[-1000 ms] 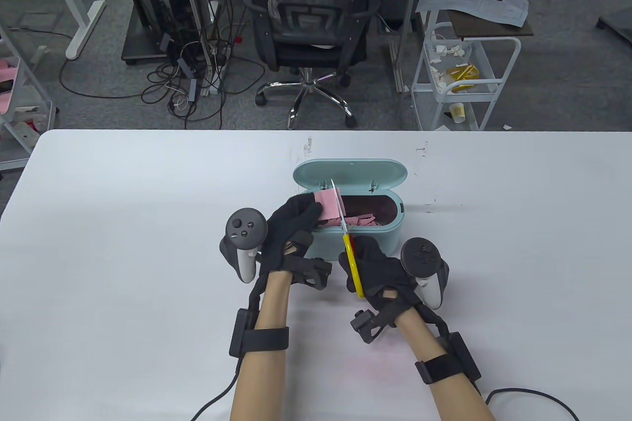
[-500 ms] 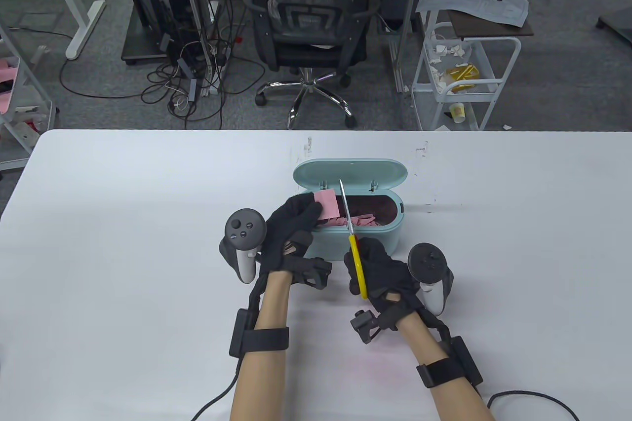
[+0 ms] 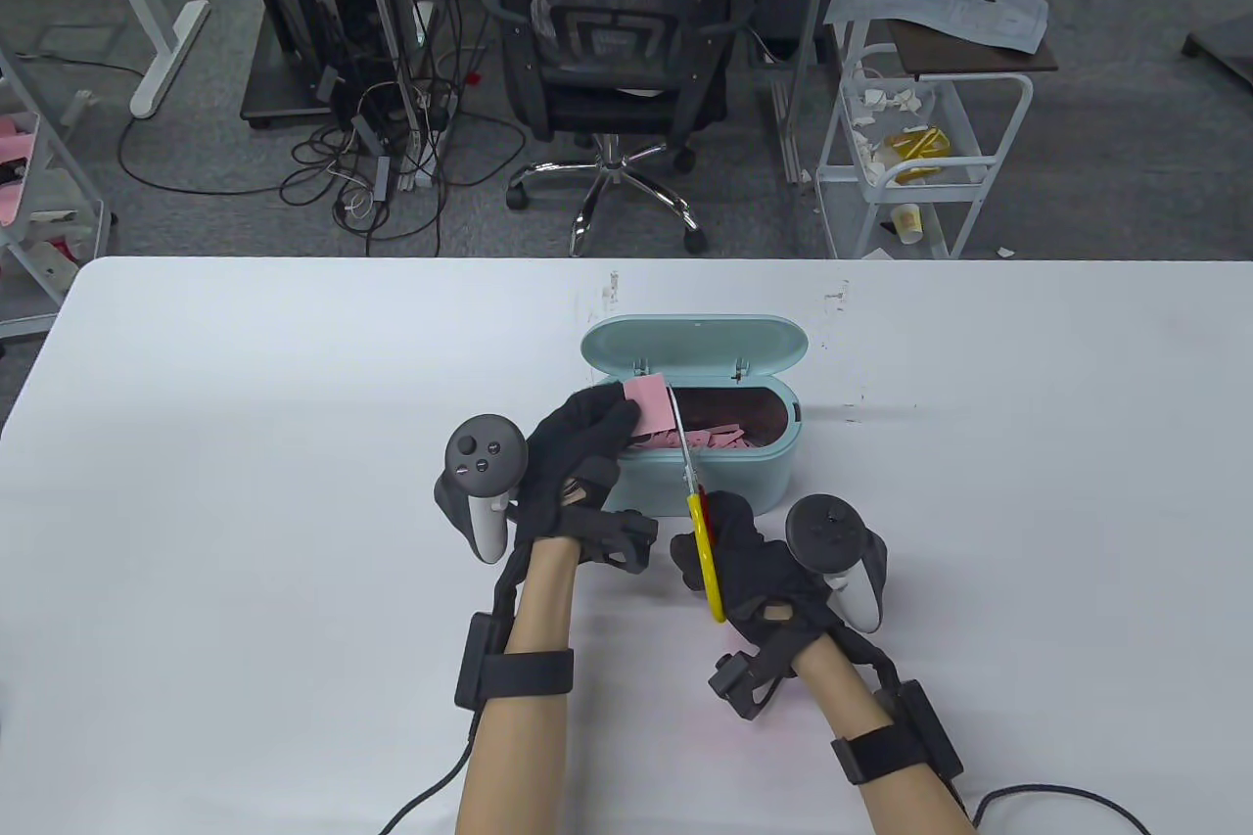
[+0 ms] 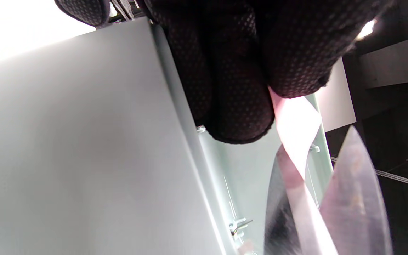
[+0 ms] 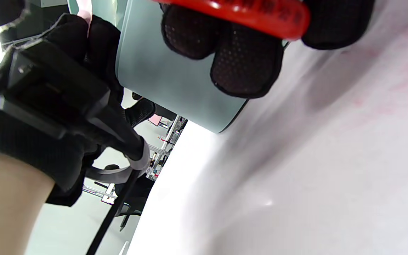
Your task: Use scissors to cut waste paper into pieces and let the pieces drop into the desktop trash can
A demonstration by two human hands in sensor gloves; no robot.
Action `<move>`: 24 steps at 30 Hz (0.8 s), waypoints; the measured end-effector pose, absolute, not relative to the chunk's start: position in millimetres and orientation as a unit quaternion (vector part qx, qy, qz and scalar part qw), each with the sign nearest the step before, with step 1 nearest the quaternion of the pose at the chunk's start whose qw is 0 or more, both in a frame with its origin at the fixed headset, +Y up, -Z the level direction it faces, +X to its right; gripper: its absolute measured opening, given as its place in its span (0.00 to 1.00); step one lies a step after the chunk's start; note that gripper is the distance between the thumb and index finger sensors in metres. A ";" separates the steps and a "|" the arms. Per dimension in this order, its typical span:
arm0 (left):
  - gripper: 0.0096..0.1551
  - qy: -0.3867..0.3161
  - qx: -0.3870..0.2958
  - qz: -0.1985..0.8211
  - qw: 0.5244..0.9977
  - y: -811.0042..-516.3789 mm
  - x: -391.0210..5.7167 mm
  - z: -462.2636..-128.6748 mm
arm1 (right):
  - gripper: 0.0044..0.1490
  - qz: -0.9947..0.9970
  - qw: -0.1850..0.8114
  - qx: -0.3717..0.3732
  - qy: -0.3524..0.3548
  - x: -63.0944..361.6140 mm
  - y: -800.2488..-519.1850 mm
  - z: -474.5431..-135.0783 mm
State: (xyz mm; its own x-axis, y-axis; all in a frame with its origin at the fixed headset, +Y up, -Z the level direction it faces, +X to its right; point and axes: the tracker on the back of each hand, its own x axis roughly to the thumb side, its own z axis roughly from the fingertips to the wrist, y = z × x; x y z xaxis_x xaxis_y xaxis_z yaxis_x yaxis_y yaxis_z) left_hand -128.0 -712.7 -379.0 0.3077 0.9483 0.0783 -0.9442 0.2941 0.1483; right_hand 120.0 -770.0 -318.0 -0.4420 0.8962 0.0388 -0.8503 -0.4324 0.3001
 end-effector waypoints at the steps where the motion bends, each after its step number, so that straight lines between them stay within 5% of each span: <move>1: 0.17 0.012 0.083 0.588 0.804 -712.8 -128.0 -379.0 | 0.62 0.846 0.512 0.094 0.114 118.8 -769.6 -317.3; 24: 0.17 0.013 0.087 0.584 0.807 -713.0 -128.5 -378.8 | 0.56 0.850 0.514 0.081 0.081 109.7 -765.4 -325.3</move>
